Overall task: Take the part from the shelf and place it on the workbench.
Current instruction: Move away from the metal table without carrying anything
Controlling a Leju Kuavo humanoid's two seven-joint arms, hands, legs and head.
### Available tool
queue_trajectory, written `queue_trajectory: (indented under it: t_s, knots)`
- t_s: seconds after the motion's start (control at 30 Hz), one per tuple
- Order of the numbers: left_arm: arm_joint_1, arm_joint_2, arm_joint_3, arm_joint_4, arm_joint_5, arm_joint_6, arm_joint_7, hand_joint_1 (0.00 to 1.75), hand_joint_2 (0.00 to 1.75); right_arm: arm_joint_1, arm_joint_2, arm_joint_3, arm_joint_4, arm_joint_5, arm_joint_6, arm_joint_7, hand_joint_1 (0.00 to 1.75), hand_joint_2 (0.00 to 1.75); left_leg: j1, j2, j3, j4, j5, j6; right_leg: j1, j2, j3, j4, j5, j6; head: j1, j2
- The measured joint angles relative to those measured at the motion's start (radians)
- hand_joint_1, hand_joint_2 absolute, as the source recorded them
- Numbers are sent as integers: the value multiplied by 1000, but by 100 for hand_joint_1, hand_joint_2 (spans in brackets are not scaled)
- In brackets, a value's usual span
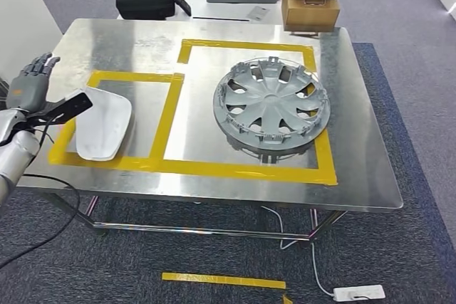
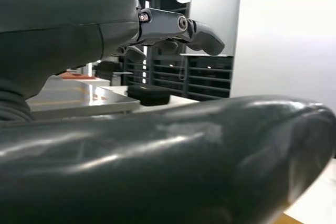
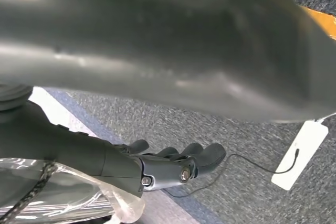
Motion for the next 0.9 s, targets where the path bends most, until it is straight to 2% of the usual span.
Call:
queue_trajectory:
  t_s: [0.23, 0.43, 0.57, 0.73, 0.9]
  knots:
    - [86, 128, 77, -20, 52, 23, 0, 0, 0, 10, 0, -21, 0, -14, -4, 2, 0, 0, 0, 2, 0, 0, -2, -3, 0, 2, -1, 1, -3, -3, 0, 0]
    - [195, 188, 145, -26, 81, 52, 14, 0, 0, 14, 0, -32, 0, -17, -12, 3, 0, 0, 1, 2, 1, 0, -3, -5, 0, 3, -1, 1, -4, -4, 0, 0]
    - [295, 210, 205, -26, 103, 82, 25, 0, 0, 18, 0, -46, 0, -24, -20, 5, 0, 0, 1, 2, 1, 0, -4, -5, 0, 4, -2, 1, -4, -4, 0, 0]
    - [440, 216, 297, -21, 113, 140, 39, 0, 0, 22, 0, -60, 0, -33, -25, 8, 0, 0, 1, 3, 1, 0, -6, -6, 0, 4, -7, 1, -7, -5, 0, 0]
    - [523, 216, 358, -14, 115, 149, 49, 0, 0, 23, 0, -71, 0, -33, -30, 10, 0, 0, 1, 1, 2, 0, -8, -6, 0, 1, -9, 0, -11, -3, 0, 0]
